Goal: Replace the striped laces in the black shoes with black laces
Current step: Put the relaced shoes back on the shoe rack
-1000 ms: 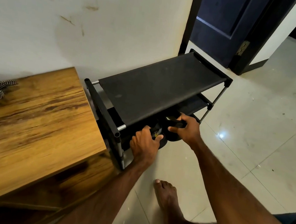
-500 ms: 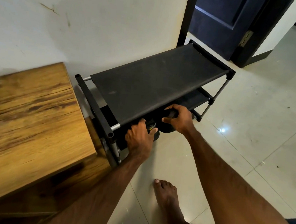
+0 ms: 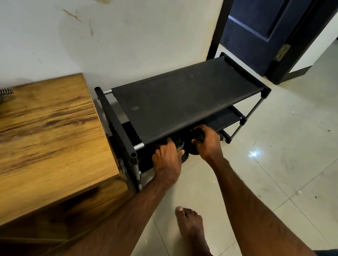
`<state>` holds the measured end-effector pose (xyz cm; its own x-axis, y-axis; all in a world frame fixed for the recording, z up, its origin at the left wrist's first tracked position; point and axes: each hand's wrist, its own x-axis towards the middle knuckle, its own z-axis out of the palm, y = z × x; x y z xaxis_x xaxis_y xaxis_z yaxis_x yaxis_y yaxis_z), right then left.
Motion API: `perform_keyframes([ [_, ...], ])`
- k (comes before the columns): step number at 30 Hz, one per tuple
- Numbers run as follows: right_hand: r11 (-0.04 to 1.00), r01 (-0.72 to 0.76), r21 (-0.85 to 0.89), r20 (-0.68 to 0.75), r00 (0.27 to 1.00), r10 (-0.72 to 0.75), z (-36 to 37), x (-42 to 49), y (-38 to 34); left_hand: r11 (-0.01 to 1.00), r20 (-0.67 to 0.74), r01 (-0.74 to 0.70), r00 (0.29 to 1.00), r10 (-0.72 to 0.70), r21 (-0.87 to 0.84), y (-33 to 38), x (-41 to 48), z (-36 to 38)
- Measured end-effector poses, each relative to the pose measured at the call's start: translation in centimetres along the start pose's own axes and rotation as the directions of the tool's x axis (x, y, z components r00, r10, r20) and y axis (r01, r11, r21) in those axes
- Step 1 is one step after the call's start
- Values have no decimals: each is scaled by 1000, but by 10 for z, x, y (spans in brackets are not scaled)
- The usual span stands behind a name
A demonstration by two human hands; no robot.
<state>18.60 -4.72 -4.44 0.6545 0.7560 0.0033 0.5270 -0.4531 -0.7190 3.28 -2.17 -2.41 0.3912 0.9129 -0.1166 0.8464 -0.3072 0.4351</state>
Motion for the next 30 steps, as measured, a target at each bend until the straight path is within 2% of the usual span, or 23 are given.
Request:
perform_keyframes([
  [6, 995, -14, 99, -169, 985, 30, 1, -47, -13, 999, 36, -44, 998, 45, -28, -7, -30, -16],
  [10, 995, 3, 100, -351, 936, 33, 1, -92, -43, 989, 34, -145, 989, 146, -16, -9, -62, -43],
  [13, 977, 111, 181, -468, 884, -13, -6, -126, -81, 969, 25, -245, 969, 244, 22, -10, -84, -77],
  [16, 938, 260, 230, -511, 853, -111, -17, -151, -126, 928, -33, -371, 928, 372, 38, -15, -104, -121],
  [19, 906, 337, 257, -468, 863, -188, -25, -168, -171, 892, -76, -447, 889, 451, 69, -27, -115, -167],
  [22, 899, 373, 229, -350, 893, -282, -26, -178, -217, 894, -111, -432, 889, 445, 119, -51, -120, -215],
  [26, 912, 384, 141, -78, 923, -376, -13, -185, -280, 891, -185, -382, 884, 430, 245, -103, -118, -280],
  [30, 904, 421, 69, 195, 883, -426, 20, -180, -334, 930, -158, -240, 944, 291, 278, -163, -107, -319],
])
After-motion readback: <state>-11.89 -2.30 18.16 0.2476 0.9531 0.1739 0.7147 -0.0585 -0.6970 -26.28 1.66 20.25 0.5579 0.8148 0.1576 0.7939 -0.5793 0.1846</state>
